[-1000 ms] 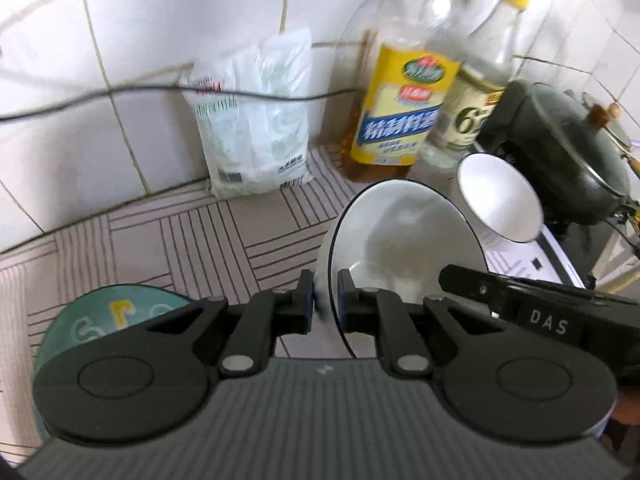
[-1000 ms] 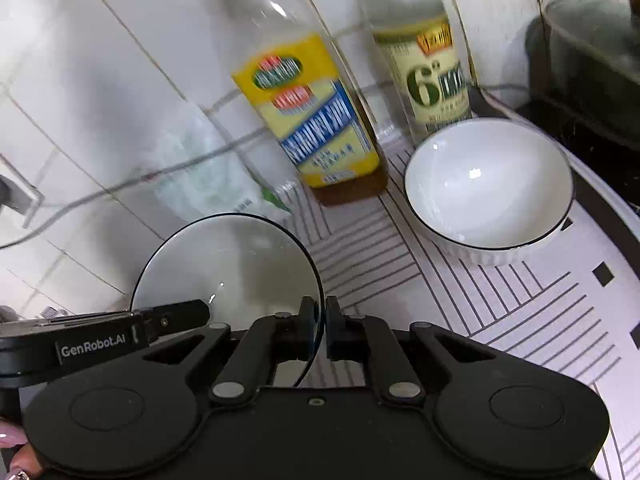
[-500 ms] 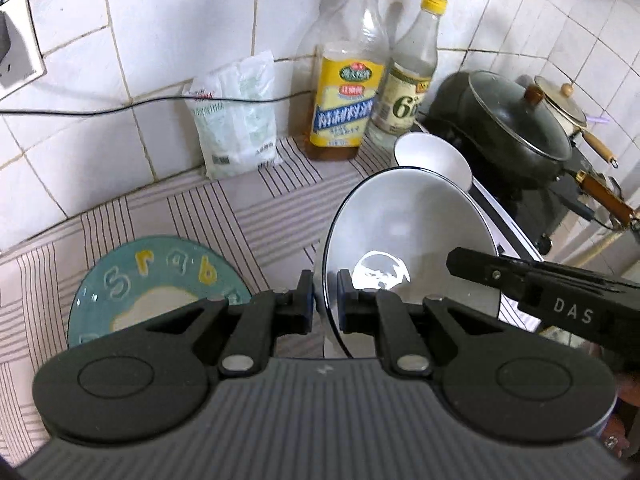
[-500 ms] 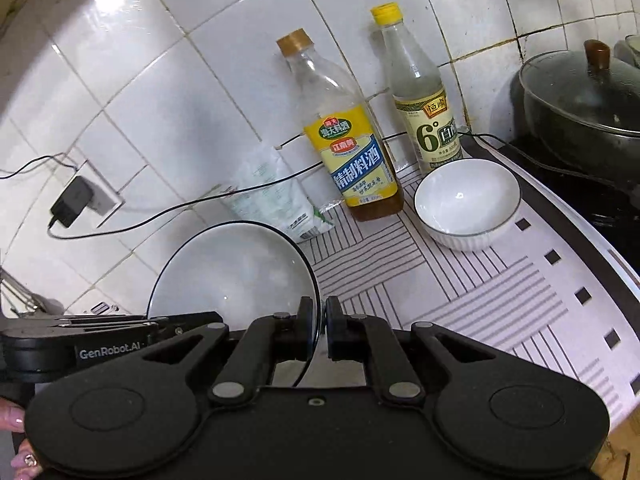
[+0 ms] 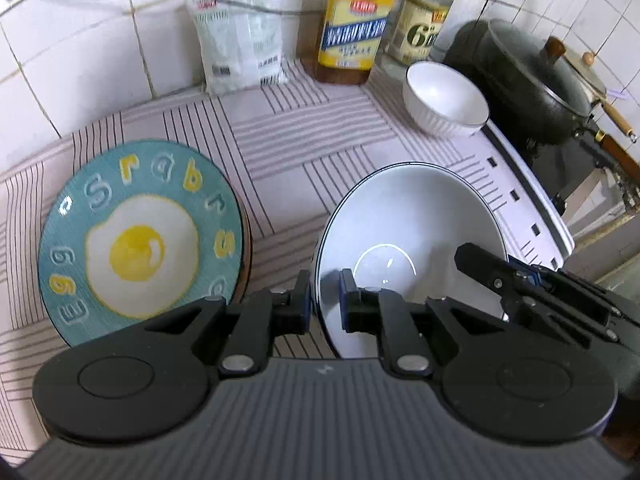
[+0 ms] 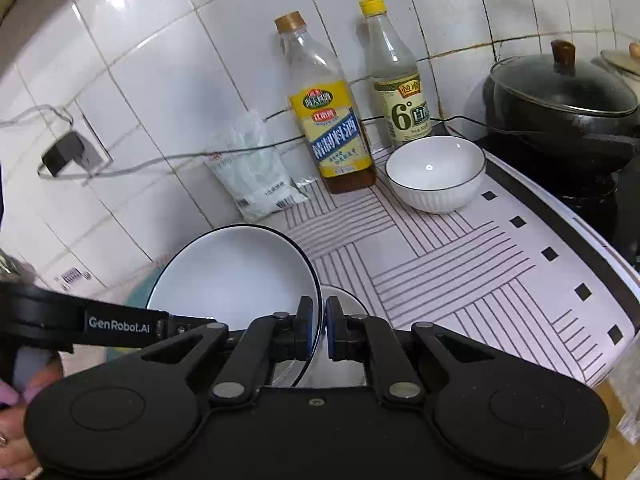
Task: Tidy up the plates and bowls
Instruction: 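Carry the bowl beside the plate stack and release it with the left tool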
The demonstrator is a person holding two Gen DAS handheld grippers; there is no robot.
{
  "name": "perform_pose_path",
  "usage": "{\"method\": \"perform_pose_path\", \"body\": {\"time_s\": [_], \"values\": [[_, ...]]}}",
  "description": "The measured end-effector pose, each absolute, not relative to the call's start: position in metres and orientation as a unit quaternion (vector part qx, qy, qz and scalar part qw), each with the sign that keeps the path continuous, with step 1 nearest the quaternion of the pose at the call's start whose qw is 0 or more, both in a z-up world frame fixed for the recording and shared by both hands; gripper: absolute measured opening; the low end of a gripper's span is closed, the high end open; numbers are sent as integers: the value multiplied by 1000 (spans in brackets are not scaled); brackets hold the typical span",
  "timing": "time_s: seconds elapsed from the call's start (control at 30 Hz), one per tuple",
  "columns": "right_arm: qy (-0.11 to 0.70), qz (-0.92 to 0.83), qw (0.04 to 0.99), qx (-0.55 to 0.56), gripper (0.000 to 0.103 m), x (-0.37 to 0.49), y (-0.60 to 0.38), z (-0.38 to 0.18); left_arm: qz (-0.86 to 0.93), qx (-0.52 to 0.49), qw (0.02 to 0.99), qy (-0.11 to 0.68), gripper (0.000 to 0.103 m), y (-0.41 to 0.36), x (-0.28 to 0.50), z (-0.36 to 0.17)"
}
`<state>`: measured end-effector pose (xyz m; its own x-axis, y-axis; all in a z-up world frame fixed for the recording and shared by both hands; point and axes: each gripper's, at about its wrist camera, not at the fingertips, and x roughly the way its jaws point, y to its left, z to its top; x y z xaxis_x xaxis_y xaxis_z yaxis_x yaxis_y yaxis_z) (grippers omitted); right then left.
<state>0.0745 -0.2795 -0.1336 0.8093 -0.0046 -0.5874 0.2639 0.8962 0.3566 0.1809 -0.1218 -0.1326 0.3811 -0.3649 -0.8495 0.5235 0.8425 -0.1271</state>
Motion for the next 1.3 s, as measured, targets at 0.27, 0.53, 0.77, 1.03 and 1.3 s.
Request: {"method": "perform_pose_path", "body": {"time_s": [0.27, 0.53, 0.77, 1.03, 1.3], "values": [[310, -79, 938, 133, 10, 77, -265, -147, -266, 106, 818, 499, 13, -130, 186, -145], [324, -80, 938, 99, 11, 88, -265, -155, -271, 138, 808, 504, 16, -141, 193, -154], [310, -93, 946, 17, 12, 87, -250, -154, -273, 133, 800, 518, 18, -147, 198, -158], [327, -103, 939, -17, 14, 95, -246, -159, -273, 139, 799, 517, 19, -150, 201, -165], [331, -109, 937, -31, 27, 97, -243, -165, -284, 131, 796, 518, 19, -147, 201, -162]]}}
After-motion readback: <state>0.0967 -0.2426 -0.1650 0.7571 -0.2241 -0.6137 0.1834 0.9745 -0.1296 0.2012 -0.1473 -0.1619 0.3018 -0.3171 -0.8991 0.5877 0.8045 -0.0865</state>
